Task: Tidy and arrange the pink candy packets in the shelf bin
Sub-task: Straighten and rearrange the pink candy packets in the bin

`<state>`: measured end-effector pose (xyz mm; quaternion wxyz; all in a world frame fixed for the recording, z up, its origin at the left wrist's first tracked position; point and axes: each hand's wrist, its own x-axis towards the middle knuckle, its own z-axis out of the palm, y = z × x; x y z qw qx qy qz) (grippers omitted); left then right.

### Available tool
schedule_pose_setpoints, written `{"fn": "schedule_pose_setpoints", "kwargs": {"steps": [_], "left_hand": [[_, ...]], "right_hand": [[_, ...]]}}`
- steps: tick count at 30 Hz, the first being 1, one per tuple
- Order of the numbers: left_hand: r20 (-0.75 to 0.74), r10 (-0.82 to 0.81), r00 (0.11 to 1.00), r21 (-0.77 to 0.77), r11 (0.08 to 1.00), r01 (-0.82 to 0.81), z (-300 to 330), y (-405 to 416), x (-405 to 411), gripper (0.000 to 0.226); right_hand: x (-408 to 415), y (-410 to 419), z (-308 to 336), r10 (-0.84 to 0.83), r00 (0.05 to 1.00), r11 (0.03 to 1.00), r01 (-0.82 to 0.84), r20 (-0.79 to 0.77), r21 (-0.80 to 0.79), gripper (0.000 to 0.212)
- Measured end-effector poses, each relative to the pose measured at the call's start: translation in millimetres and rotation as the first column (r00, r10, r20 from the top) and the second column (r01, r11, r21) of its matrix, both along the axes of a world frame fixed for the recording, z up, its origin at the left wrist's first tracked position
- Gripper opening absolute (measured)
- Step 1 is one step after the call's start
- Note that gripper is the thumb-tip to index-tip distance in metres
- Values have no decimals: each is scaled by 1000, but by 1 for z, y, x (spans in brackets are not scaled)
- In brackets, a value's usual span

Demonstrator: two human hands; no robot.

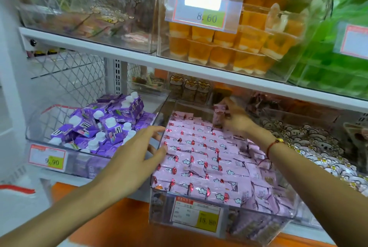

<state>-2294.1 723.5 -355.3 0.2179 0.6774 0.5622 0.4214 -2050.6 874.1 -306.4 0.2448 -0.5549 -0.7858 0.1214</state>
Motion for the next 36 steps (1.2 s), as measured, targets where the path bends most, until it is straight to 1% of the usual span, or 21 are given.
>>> {"fn": "schedule_pose_setpoints", "kwargs": {"steps": [2,3,4,6,8,9,11,14,16,17,18,20,21,22,23,25,28,31,33,34,36], "left_hand": [[-2,-5,1000,-5,1000,5,0,0,0,39],[-6,-5,1000,-3,1000,5,-1,0,0,39],[-10,-3,1000,0,1000,3,-1,0,-1,39],[-19,-8,1000,2,1000,8,-1,1,0,38],[-27,-7,1000,6,1000,7,0,2,0,37],[-29,-3,1000,10,1000,3,1,1,0,36],[-24,-2,1000,14,1000,2,2,1,0,34],[-13,-5,1000,6,1000,5,3,-2,1,34],[-15,10,1000,-4,1000,-10,5,-4,2,37],[-33,44,998,13,999,-43,7,-6,2,39],[-64,95,993,69,993,-91,9,-8,3,40],[-122,171,978,264,955,-134,22,-12,8,35],[-144,162,976,341,934,-105,30,-12,12,30],[-167,125,978,384,922,-52,38,-8,18,27],[-199,68,978,393,919,16,45,-1,25,24],[-283,-59,957,317,936,152,54,25,45,26],[-443,-187,877,81,966,246,56,82,83,38],[-545,-265,795,-134,964,229,47,130,115,48],[-565,-316,762,-241,947,214,36,149,126,43],[-571,-332,751,-270,940,210,30,153,128,37],[-595,-328,734,-262,942,209,21,158,128,33]], "right_hand": [[4,-1,-9,-64,992,985,45,-111,-165,21],[4,-1,-14,-79,992,979,59,-99,-196,18],[2,0,-18,-79,995,976,63,-67,-208,15],[-1,5,-23,-84,996,982,88,29,-168,17],[1,10,-26,-76,990,990,89,121,-105,25],[3,11,-27,-64,984,991,82,165,-104,32],[7,13,-27,-40,978,985,73,207,-153,40],[7,12,-21,2,955,974,66,295,-218,43],[9,4,-12,30,961,962,46,274,-268,49],[11,-2,-6,31,968,966,36,250,-258,52],[12,-9,1,18,970,980,31,243,-198,54],[18,-31,14,-3,977,999,14,215,-49,48],[22,-47,18,8,983,1000,-8,182,-1,42],[27,-66,20,32,985,998,-40,169,44,36],[33,-87,19,52,981,994,-68,185,84,31],[46,-127,8,70,964,984,-108,255,140,25],[58,-168,-12,57,938,984,-111,343,138,28],[65,-178,-29,44,896,966,-151,442,211,29],[68,-178,-33,28,900,948,-162,435,273,30],[68,-177,-35,20,903,938,-166,429,305,31],[67,-176,-39,8,908,925,-166,419,342,33]]}}
